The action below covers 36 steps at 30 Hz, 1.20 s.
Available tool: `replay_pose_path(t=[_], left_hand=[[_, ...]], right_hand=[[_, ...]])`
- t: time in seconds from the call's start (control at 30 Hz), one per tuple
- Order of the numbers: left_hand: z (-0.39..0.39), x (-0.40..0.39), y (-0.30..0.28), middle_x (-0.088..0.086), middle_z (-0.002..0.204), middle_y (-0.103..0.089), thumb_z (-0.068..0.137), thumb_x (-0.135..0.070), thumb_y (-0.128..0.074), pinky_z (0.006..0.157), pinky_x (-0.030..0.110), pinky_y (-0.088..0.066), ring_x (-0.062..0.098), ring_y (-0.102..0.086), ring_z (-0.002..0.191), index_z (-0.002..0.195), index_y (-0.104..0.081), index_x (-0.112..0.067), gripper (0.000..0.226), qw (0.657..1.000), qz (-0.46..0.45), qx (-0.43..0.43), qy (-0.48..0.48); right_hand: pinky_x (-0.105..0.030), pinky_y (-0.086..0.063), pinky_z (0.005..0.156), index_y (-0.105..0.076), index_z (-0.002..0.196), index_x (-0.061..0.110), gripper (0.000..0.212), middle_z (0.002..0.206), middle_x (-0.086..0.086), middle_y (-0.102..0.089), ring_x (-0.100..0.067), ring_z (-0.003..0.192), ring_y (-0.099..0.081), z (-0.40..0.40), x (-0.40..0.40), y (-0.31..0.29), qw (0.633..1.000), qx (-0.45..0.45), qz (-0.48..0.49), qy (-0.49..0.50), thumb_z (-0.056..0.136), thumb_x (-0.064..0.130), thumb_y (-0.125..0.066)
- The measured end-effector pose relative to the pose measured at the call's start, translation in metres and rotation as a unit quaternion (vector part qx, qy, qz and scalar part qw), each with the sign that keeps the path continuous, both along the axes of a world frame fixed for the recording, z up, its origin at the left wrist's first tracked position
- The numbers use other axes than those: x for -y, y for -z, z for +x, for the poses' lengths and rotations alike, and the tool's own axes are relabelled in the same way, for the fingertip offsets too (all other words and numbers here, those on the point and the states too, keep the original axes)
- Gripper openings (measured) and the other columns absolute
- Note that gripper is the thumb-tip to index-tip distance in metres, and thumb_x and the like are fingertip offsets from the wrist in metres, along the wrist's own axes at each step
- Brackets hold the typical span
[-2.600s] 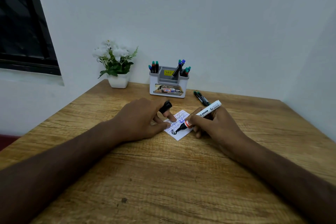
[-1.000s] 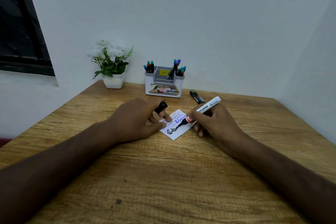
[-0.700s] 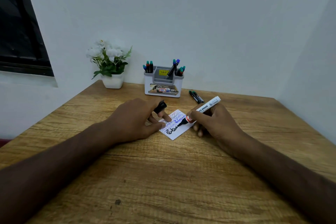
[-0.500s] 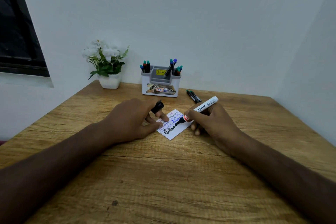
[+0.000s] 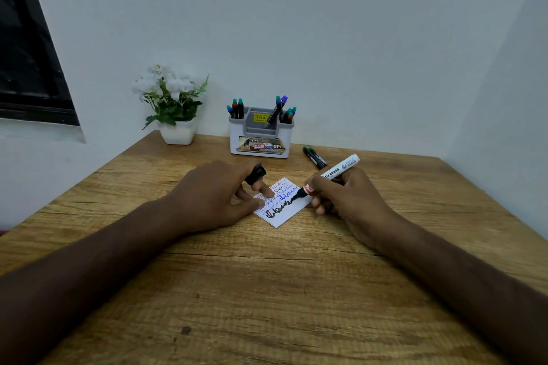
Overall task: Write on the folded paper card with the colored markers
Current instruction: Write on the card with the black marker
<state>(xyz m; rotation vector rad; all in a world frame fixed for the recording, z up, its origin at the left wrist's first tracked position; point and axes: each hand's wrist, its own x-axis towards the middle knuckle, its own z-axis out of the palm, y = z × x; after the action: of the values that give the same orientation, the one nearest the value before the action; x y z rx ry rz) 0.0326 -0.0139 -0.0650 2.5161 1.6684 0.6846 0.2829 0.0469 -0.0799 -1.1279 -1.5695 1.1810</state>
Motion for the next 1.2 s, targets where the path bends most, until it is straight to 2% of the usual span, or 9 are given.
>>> replay_pose_path(t=[0.17, 0.33, 0.47, 0.6, 0.7, 0.93, 1.1, 1.2], left_hand=[[-0.0003, 0.0000, 0.0004, -0.037, 0.114, -0.070, 0.093, -0.048, -0.072, 0.072, 0.035, -0.061, -0.015, -0.068, 0.089, 0.092, -0.041, -0.049, 0.030, 1.000, 0.002, 0.000, -0.001], [0.0002, 0.0011, 0.0002, -0.040, 0.114, -0.068, 0.094, -0.047, -0.072, 0.072, 0.033, -0.060, -0.015, -0.068, 0.089, 0.093, -0.041, -0.049, 0.031, 1.000, 0.003, 0.002, 0.004], [0.0003, 0.0008, -0.0001, -0.039, 0.116, -0.068, 0.093, -0.049, -0.071, 0.072, 0.034, -0.061, -0.013, -0.068, 0.090, 0.097, -0.042, -0.051, 0.029, 1.000, 0.002, -0.002, 0.002], [0.0012, 0.0017, -0.0010, -0.042, 0.115, -0.067, 0.094, -0.047, -0.072, 0.073, 0.034, -0.061, -0.015, -0.068, 0.089, 0.095, -0.042, -0.054, 0.031, 1.000, 0.001, 0.005, 0.007], [0.0009, 0.0017, -0.0010, -0.039, 0.116, -0.068, 0.093, -0.047, -0.072, 0.074, 0.034, -0.061, -0.015, -0.068, 0.090, 0.095, -0.042, -0.052, 0.030, 1.000, 0.000, 0.003, 0.004], [-0.0011, -0.0011, 0.0019, -0.039, 0.116, -0.068, 0.093, -0.049, -0.072, 0.068, 0.024, -0.056, -0.016, -0.067, 0.090, 0.096, -0.043, -0.050, 0.029, 1.000, 0.008, -0.008, 0.001], [-0.0024, -0.0040, 0.0031, -0.038, 0.116, -0.068, 0.093, -0.048, -0.072, 0.072, 0.029, -0.059, -0.016, -0.068, 0.090, 0.095, -0.043, -0.050, 0.029, 1.000, 0.005, -0.015, 0.003], [-0.0022, -0.0040, 0.0034, -0.042, 0.115, -0.067, 0.094, -0.049, -0.071, 0.074, 0.031, -0.059, -0.016, -0.067, 0.089, 0.099, -0.046, -0.047, 0.026, 1.000, 0.006, -0.019, 0.001]], right_hand=[[-0.026, -0.052, 0.053, -0.074, 0.094, -0.009, 0.016, 0.066, -0.012, -0.072, -0.018, 0.051, -0.062, 0.0006, -0.0006, -0.0002, 1.000, 0.003, -0.004, 0.008, 0.094, 0.006, -0.068], [-0.022, -0.050, 0.048, -0.072, 0.098, -0.012, 0.017, 0.063, -0.011, -0.070, -0.016, 0.047, -0.060, 0.0008, -0.0021, -0.0006, 1.000, -0.005, -0.012, 0.018, 0.093, 0.005, -0.069], [-0.022, -0.052, 0.050, -0.072, 0.100, -0.010, 0.019, 0.065, -0.011, -0.072, -0.015, 0.049, -0.061, 0.0012, -0.0008, -0.0003, 1.000, -0.020, -0.017, 0.016, 0.096, 0.009, -0.072], [-0.024, -0.052, 0.049, -0.068, 0.098, -0.018, 0.020, 0.065, -0.014, -0.070, -0.019, 0.052, -0.060, 0.0014, -0.0014, -0.0010, 0.999, -0.033, -0.026, 0.012, 0.094, 0.002, -0.067], [-0.024, -0.054, 0.051, -0.069, 0.100, -0.016, 0.020, 0.067, -0.016, -0.071, -0.020, 0.054, -0.062, 0.0013, -0.0014, -0.0014, 0.998, -0.050, -0.033, 0.014, 0.096, 0.003, -0.067], [-0.023, -0.054, 0.050, -0.067, 0.108, -0.018, 0.024, 0.069, -0.016, -0.071, -0.016, 0.053, -0.063, 0.0010, -0.0028, -0.0012, 0.997, -0.065, -0.048, 0.015, 0.098, 0.004, -0.067], [-0.024, -0.055, 0.049, -0.065, 0.110, -0.017, 0.023, 0.082, -0.024, -0.073, -0.016, 0.055, -0.066, 0.0006, -0.0031, -0.0013, 0.994, -0.086, -0.055, 0.030, 0.098, 0.002, -0.067], [-0.027, -0.056, 0.052, -0.066, 0.104, -0.011, 0.017, 0.078, -0.018, -0.075, -0.019, 0.056, -0.068, -0.0004, -0.0011, 0.0009, 0.994, -0.090, -0.035, 0.058, 0.098, 0.005, -0.068]])
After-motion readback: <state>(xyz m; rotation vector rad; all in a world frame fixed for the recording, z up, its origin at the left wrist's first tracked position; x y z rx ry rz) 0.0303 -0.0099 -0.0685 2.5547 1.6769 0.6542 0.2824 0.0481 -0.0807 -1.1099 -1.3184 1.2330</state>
